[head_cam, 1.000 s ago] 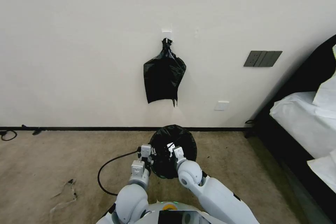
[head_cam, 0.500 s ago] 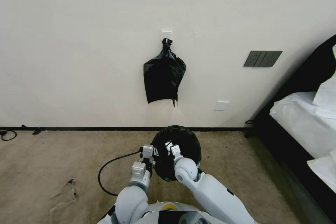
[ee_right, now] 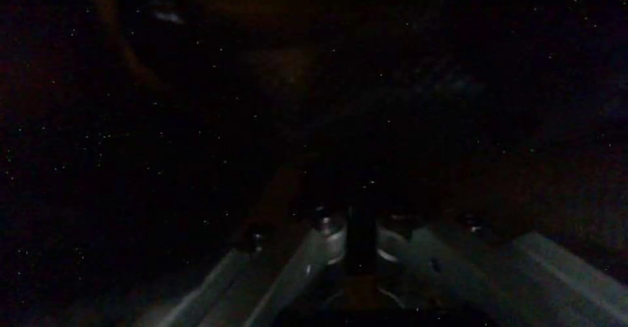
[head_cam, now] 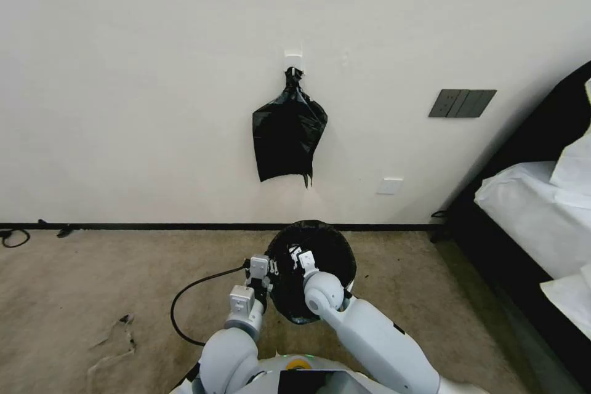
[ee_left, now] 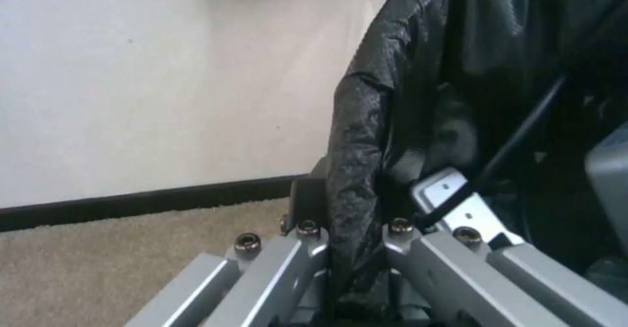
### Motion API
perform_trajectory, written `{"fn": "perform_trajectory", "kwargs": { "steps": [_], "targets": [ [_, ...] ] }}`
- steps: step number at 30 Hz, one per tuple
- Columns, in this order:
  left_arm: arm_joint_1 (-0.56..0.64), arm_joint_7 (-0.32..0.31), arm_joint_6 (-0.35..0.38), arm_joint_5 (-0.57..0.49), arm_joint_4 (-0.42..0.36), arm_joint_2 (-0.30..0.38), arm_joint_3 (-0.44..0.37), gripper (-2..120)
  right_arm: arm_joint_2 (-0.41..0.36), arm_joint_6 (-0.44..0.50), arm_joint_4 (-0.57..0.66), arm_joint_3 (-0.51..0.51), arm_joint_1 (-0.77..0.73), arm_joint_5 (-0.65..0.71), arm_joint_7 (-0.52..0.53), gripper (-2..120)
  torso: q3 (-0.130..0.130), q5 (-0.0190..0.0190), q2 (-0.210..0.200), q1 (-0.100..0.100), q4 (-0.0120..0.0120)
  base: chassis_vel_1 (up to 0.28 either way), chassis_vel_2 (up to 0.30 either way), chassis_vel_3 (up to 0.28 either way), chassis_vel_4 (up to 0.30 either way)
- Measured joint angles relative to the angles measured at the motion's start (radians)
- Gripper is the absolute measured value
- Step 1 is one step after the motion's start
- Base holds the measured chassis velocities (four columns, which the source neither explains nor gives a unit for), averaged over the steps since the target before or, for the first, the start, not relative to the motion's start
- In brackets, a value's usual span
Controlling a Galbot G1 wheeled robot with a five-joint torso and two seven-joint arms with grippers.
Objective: Place a trash bag onto the trash bin.
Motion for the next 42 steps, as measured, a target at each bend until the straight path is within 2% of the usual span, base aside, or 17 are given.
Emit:
{"fn": "perform_trajectory", "kwargs": {
  "steps": [7,12,20,21,25,26,30,31,34,35,39,40,42],
  "targets": [
    [-0.003,-0.009,0.004,-0.033,0.009,-0.003,-0.006,1,-0.023,0.000,0.037,0.007,-0.016,0.013,-0.001,0,0.000,0.0000,0.000,0.000,0.0000,0.000,0.000,0.000,0.000],
    [-0.027,-0.041,0.037,-0.103,0.025,-0.007,-0.023,1,-0.076,0.000,0.129,0.023,-0.042,0.048,-0.012,0,0.000,0.0001,0.000,0.000,0.0000,0.000,0.000,0.000,0.000],
    [-0.069,-0.104,0.095,-0.286,0.057,-0.020,-0.060,1,-0.183,0.000,0.370,0.083,-0.137,0.069,-0.074,0,0.000,0.0000,0.000,0.000,-0.0001,0.000,0.000,0.000,0.000],
    [-0.069,-0.104,0.095,-0.286,0.057,-0.020,-0.060,1,-0.183,0.000,0.370,0.083,-0.137,0.069,-0.074,0,0.000,0.0000,0.000,0.000,-0.0001,0.000,0.000,0.000,0.000],
    [-0.095,-0.165,0.129,-0.430,0.075,-0.036,-0.091,1,-0.225,0.000,0.491,0.129,-0.187,0.069,-0.110,3,0.000,0.0001,0.000,0.000,-0.0001,0.000,0.000,0.000,0.000],
    [-0.095,-0.165,0.129,-0.430,0.075,-0.036,-0.091,1,-0.225,0.000,0.491,0.129,-0.187,0.069,-0.110,3,0.000,0.0001,0.000,0.000,-0.0001,0.000,0.000,0.000,0.000],
    [-0.108,-0.230,0.146,-0.555,0.099,-0.042,-0.137,1,-0.241,0.039,0.579,0.217,-0.259,0.012,-0.145,21,0.000,0.0001,0.000,0.000,0.0001,0.000,0.000,0.000,0.000],
    [-0.108,-0.230,0.146,-0.555,0.099,-0.042,-0.137,1,-0.241,0.039,0.579,0.217,-0.259,0.012,-0.145,21,0.000,0.0001,0.000,0.000,0.0001,0.000,0.000,0.000,0.000],
    [-0.113,-0.278,0.154,-0.635,0.114,-0.050,-0.169,1,-0.233,0.097,0.644,0.304,-0.360,-0.075,-0.186,34,0.000,0.0000,0.000,0.000,-0.0002,0.000,0.000,0.000,0.000],
    [-0.113,-0.278,0.154,-0.635,0.114,-0.050,-0.169,1,-0.233,0.097,0.644,0.304,-0.360,-0.075,-0.186,34,0.000,0.0000,0.000,0.000,-0.0002,0.000,0.000,0.000,0.000],
    [-0.112,-0.304,0.158,-0.706,0.130,-0.058,-0.193,1,-0.198,0.145,0.703,0.392,-0.500,-0.169,-0.220,52,0.000,-0.0002,0.000,0.000,-0.0002,0.000,0.000,0.000,0.000],
    [-0.112,-0.304,0.158,-0.706,0.130,-0.058,-0.193,1,-0.198,0.145,0.703,0.392,-0.500,-0.169,-0.220,52,0.000,-0.0002,0.000,0.000,-0.0002,0.000,0.000,0.000,0.000],
    [-0.111,-0.308,0.158,-0.717,0.141,-0.061,-0.201,1,-0.186,0.153,0.707,0.414,-0.537,-0.189,-0.227,62,0.000,0.0000,0.000,0.000,-0.0001,0.000,0.000,0.000,0.000]
  ]
}}
